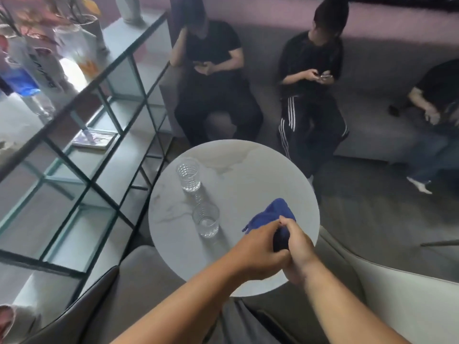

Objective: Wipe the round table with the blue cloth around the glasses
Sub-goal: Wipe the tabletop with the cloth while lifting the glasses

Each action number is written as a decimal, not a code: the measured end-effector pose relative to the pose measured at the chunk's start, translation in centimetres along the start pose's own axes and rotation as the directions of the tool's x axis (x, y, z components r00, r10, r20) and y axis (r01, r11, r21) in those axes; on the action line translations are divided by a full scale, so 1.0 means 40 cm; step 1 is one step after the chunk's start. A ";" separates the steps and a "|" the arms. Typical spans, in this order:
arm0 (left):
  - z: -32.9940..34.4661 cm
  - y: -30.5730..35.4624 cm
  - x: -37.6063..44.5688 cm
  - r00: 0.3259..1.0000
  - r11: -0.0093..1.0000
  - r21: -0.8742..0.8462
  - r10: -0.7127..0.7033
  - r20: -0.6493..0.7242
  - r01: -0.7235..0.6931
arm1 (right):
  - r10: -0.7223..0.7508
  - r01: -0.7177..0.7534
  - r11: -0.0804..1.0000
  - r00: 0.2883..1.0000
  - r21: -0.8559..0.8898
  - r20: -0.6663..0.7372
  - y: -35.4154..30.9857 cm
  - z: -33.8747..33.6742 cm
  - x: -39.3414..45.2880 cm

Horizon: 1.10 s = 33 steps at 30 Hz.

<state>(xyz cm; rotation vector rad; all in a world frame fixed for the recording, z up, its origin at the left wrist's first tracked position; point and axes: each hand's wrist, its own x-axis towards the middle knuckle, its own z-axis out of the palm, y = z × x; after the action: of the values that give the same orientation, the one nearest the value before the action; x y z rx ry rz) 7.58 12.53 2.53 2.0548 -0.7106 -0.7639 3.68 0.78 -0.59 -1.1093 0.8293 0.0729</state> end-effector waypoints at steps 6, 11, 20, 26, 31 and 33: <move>0.005 -0.034 0.062 1.000 0.982 -0.186 -0.019 0.019 0.022 | -0.018 0.016 1.000 0.992 -0.013 -0.127 -0.018 -0.041 0.077; -0.015 -0.119 0.130 0.982 0.990 -0.086 -0.120 -0.148 0.108 | -0.169 0.117 0.977 0.936 -0.180 -0.310 -0.088 -0.098 0.177; -0.122 -0.294 0.107 0.843 0.845 0.437 -0.029 -0.537 0.308 | -0.504 0.317 0.407 0.860 -0.857 0.079 -0.154 -0.145 0.519; -0.129 -0.363 0.124 0.837 0.749 0.476 -0.186 -0.515 0.460 | -0.272 0.273 -0.200 0.907 -0.941 0.321 0.019 -0.108 0.631; -0.127 -0.384 0.125 0.827 0.771 0.404 -0.268 -0.494 0.491 | -0.246 0.440 -0.295 0.823 -0.848 0.513 0.113 -0.095 0.570; -0.123 -0.383 0.123 0.828 0.801 0.358 -0.281 -0.485 0.480 | -0.232 0.489 -0.352 0.780 -0.798 0.581 0.165 -0.115 0.519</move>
<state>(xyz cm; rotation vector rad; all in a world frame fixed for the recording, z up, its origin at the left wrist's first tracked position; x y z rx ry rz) 17.63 19.31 -9.14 2.7518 -0.2294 -0.3577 12.86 -6.87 -19.38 -2.9447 -0.1175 0.3140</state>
